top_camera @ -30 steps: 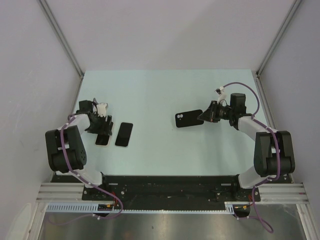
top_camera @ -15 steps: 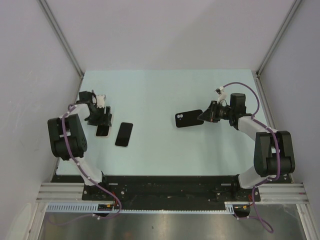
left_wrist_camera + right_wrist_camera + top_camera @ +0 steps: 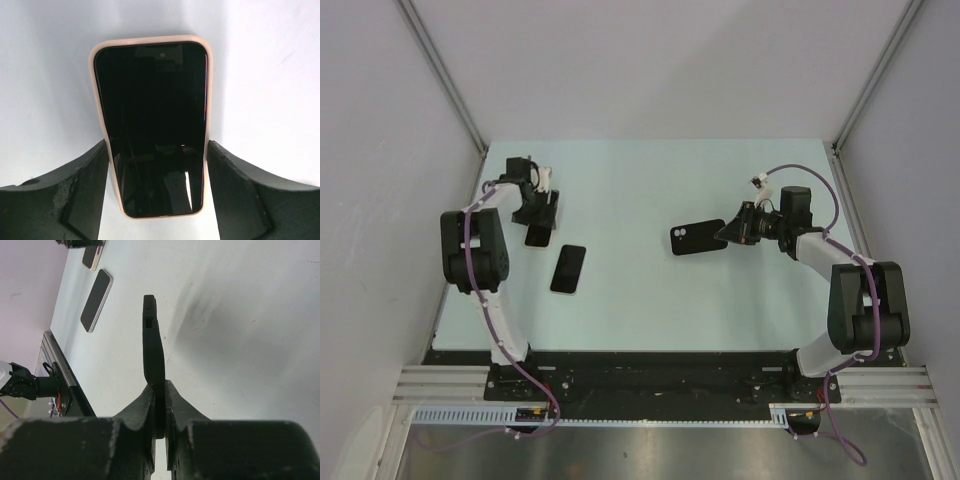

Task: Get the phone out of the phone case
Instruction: Move the phone to the center of the board.

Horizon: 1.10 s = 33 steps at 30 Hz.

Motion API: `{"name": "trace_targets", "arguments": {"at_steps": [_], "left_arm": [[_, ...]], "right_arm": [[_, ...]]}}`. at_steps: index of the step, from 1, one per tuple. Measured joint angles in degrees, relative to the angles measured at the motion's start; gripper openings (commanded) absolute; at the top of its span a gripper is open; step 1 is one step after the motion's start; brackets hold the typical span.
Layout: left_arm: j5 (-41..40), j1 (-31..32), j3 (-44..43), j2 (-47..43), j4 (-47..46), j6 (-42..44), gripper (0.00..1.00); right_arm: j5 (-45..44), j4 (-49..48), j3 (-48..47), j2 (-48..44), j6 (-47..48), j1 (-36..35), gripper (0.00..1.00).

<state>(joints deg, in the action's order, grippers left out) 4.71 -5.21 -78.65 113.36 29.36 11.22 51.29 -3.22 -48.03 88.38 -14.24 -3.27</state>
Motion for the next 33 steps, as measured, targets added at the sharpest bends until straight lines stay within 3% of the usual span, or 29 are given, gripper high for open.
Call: {"name": "trace_targets", "arguments": {"at_steps": [5,17,25,30,33], "left_arm": [[-1.5,5.0,-9.2,6.2,-0.5,-1.2,0.49],[0.2,18.9,-17.5,11.2,0.4,-1.9,0.56],[2.1,26.4,-17.1,11.2,0.8,-2.2,0.81],[2.4,27.7,-16.7,11.2,0.9,-2.2,1.00],[2.6,27.2,-16.7,11.1,0.8,-2.1,1.00]], "right_arm": [[0.0,0.0,0.0,-0.1,0.0,0.0,0.00],[0.1,0.0,0.0,-1.1,0.5,0.0,0.00],[0.2,0.1,0.0,-1.5,1.0,0.0,0.00],[0.2,0.3,0.0,-2.1,1.0,0.0,0.00],[0.2,0.4,0.0,-2.6,1.0,0.0,0.00]]}}
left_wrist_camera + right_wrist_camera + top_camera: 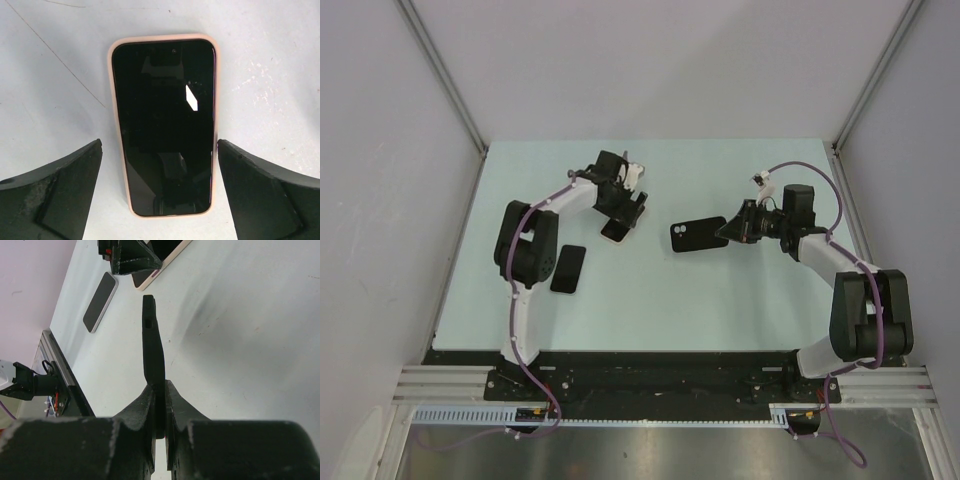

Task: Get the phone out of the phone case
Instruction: Move the phone to the center of the board.

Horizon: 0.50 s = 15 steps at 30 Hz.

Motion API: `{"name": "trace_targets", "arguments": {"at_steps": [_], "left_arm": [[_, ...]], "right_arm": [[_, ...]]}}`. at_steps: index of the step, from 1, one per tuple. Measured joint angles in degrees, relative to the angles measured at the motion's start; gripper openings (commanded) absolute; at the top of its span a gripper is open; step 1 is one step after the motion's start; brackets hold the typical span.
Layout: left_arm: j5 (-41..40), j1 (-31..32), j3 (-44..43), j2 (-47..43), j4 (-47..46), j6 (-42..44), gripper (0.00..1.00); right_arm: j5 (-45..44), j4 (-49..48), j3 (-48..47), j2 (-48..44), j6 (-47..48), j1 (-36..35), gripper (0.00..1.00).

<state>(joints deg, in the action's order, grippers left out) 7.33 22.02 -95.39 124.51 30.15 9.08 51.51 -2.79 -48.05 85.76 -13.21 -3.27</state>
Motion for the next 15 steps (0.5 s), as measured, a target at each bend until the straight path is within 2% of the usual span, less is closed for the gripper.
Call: {"name": "trace_targets", "arguments": {"at_steps": [6,15], "left_arm": [[1.9,-0.4,0.4,-2.4,0.1,0.1,1.00],[11.3,1.4,4.9,-20.2,-1.0,5.9,1.00]], "right_arm": [[0.0,0.1,0.0,-0.1,0.0,0.0,0.00],[0.1,0.4,0.0,-0.1,0.3,-0.8,0.00]]}}
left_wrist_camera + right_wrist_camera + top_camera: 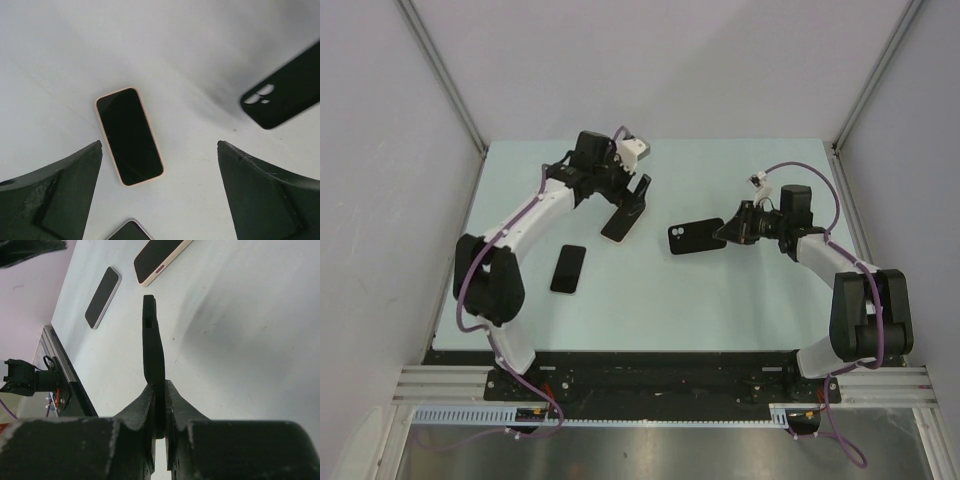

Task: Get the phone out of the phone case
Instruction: Move the phone to the center of the board, then place the phone case at the center of the board.

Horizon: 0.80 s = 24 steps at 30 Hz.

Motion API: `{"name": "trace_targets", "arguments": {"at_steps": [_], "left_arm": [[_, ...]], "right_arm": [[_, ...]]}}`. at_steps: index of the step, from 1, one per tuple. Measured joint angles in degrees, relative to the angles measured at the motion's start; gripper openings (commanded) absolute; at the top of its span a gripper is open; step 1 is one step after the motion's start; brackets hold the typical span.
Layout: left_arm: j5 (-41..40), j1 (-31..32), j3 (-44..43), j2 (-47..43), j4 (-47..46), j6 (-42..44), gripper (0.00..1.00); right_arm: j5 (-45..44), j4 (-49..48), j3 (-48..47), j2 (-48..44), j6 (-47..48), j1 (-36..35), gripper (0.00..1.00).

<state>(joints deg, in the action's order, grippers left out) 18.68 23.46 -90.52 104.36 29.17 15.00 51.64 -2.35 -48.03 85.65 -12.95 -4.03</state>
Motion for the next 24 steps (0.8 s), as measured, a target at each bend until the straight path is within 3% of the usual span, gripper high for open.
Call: {"name": "trace_targets", "arguments": {"at_steps": [5,13,24], "left_arm": [[2.1,6.5,6.3,-7.0,-2.1,5.7,1.00],[-0.5,17.6,14.7,-8.0,-5.3,12.4,1.00],[-5.4,22.3,17.0,-8.1,-12.1,13.7,1.00]], "right_arm": [[0.8,0.1,0.0,0.0,0.2,-0.4,0.00],[4.0,0.4,0.0,0.0,0.2,-1.5,0.00],[9.4,0.4,0.0,0.0,-0.4,-4.1,0.00]]}}
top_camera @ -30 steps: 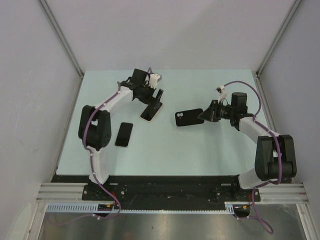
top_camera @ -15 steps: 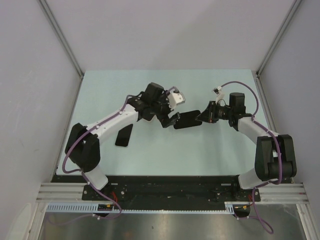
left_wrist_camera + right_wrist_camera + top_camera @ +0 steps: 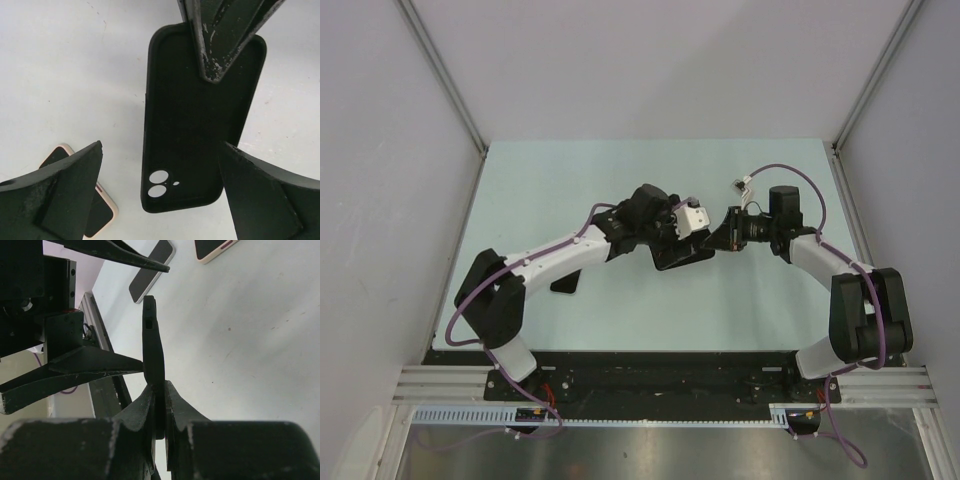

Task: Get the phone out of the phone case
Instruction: Place the phone case at the center of the board.

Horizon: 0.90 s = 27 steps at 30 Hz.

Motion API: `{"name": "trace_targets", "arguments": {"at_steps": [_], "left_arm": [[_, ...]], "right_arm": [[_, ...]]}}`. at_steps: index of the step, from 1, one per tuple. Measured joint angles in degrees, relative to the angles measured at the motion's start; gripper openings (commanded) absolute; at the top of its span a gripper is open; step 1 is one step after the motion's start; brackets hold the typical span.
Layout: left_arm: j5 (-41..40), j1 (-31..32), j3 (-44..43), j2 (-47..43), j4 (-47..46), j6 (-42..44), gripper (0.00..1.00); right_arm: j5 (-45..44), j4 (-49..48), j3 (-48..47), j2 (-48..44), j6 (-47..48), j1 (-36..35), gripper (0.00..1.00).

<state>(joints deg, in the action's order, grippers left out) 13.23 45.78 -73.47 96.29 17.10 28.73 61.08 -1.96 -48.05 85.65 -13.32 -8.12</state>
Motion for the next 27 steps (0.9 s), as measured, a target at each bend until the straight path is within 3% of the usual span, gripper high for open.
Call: {"name": "trace_targets", "arguments": {"at_steps": [8,27], "left_arm": [[-1.8,0.6,0.4,0.0,-2.3,0.0,1.00],[5.0,0.8,4.0,-3.2,-2.9,-0.3,1.00]], "right_arm": [[2.1,-0.5,0.0,-0.1,-1.6,0.0,0.00],[1.3,-0.1,0.0,-0.1,-1.0,-0.1,0.00]]}}
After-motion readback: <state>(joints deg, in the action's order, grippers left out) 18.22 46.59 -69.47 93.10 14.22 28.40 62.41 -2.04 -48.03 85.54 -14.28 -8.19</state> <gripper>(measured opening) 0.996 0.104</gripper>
